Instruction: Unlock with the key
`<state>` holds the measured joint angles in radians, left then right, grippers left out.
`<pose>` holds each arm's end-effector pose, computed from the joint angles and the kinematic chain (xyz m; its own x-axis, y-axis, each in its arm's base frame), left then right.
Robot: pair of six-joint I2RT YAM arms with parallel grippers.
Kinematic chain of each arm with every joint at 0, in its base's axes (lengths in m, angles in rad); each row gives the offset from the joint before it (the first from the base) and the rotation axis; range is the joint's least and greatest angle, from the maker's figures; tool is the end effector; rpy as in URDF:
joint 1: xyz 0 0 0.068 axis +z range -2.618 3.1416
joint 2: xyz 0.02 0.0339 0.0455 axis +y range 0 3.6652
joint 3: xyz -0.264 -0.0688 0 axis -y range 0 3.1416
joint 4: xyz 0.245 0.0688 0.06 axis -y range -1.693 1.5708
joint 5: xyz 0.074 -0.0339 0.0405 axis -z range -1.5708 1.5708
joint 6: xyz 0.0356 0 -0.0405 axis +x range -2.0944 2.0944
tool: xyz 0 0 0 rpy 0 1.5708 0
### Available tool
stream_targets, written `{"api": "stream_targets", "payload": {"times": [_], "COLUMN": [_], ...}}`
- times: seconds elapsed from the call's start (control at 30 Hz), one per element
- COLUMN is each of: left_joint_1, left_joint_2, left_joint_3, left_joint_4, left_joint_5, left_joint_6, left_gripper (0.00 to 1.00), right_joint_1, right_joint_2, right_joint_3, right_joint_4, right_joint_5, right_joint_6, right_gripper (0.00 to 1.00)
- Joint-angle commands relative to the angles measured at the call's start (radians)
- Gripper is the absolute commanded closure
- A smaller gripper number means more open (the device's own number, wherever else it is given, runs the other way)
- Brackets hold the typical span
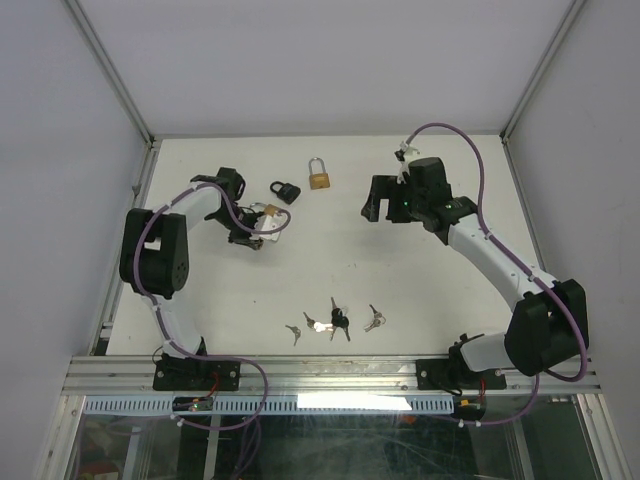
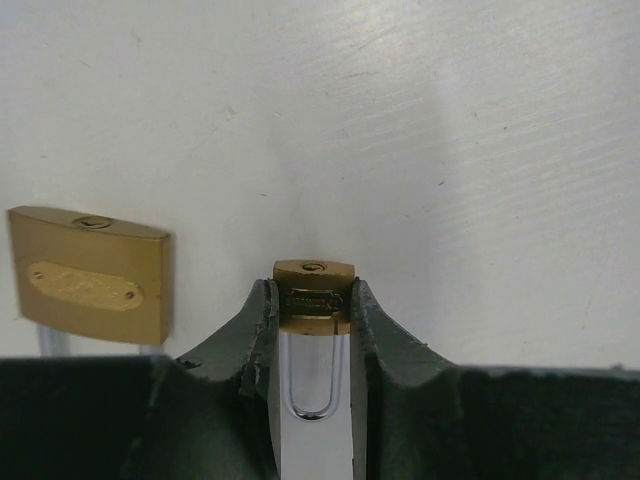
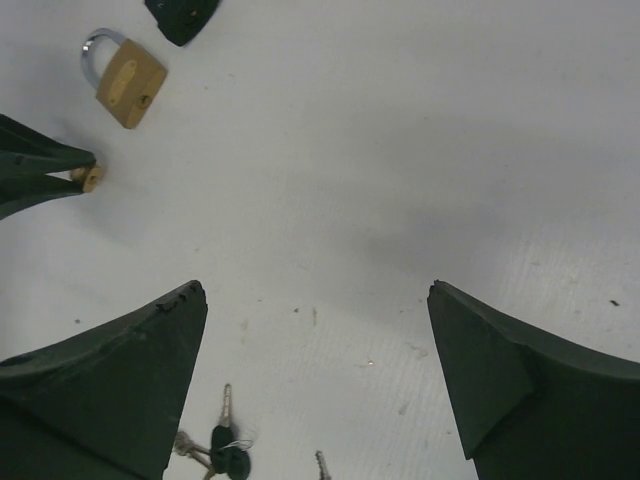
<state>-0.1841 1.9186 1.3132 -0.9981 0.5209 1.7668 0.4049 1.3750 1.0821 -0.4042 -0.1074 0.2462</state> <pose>0.3331 -0.0801 0.1668 0.3314 0.8037 -0.4942 0.9360 -0.3461 0.0648 0.2783 0.1234 0.2889 -0.6862 -0.0304 -0.7268 -0.3093 0.9165 0.2536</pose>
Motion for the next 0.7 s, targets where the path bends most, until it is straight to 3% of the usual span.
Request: {"api": "stream_targets", "payload": {"times": [0.0, 0.17, 0.4, 0.47, 0.53, 0.67], "left_joint_1": [-0.008, -0.008, -0.01, -0.022, -0.041, -0.12], "left_joint_2": [-0.192, -0.341, -0.567, -0.617, -0.656, -0.701], "left_joint_3": [-0.024, -0.034, -0.074, -0.078, -0.072, -0.093], "left_joint_4": [0.091, 0.161, 0.265, 0.265, 0.247, 0.088], "left_joint_5": [0.138, 0.23, 0.361, 0.392, 0.413, 0.282], "left_joint_6": [0.016, -0.063, -0.104, -0.051, 0.046, 0.496], "left_gripper": [1.0, 1.0, 1.0, 1.0, 1.0, 1.0], "right_joint_1": [0.014, 0.096, 0.205, 0.157, 0.114, 0.143], "right_joint_2": [-0.014, 0.024, 0.104, 0.109, 0.124, 0.184], "right_joint_3": [0.046, 0.046, 0.166, 0.218, 0.319, 0.592], "right_joint_4": [0.111, 0.279, 0.407, 0.409, 0.302, -0.033], "right_joint_5": [-0.166, -0.247, -0.305, -0.341, -0.329, -0.161], "right_joint_6": [0.178, 0.367, 0.422, 0.465, 0.458, 0.322], "right_gripper": [0.07, 0.15, 0.23, 0.24, 0.28, 0.29]}}
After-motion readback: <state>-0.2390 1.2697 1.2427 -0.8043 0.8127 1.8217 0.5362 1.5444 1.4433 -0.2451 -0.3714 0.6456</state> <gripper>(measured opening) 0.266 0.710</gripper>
